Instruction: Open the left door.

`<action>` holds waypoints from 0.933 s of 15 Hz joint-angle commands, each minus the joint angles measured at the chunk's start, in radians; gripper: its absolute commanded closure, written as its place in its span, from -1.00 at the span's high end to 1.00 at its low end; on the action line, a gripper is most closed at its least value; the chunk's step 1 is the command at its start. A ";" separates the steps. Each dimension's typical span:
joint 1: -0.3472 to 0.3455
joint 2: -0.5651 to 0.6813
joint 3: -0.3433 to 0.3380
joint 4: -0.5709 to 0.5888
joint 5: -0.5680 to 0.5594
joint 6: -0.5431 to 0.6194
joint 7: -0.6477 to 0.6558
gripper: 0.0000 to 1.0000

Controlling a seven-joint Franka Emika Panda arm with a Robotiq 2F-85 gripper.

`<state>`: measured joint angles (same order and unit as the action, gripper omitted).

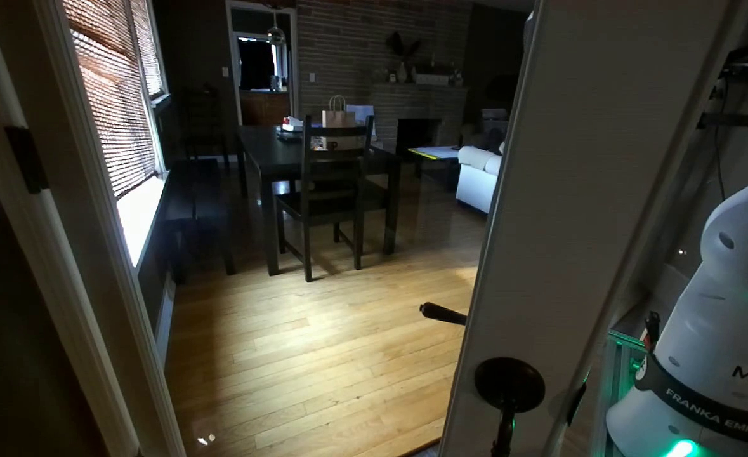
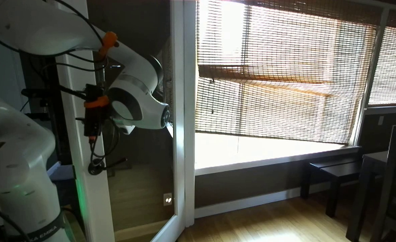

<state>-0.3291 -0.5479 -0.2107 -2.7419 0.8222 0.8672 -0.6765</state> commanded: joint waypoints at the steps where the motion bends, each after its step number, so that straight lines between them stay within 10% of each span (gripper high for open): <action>1: 0.035 -0.043 0.036 -0.001 -0.011 -0.021 0.033 1.00; 14: 0.057 -0.023 0.038 -0.002 0.035 -0.018 0.029 1.00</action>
<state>-0.2892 -0.5544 -0.1726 -2.7434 0.8237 0.8575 -0.6765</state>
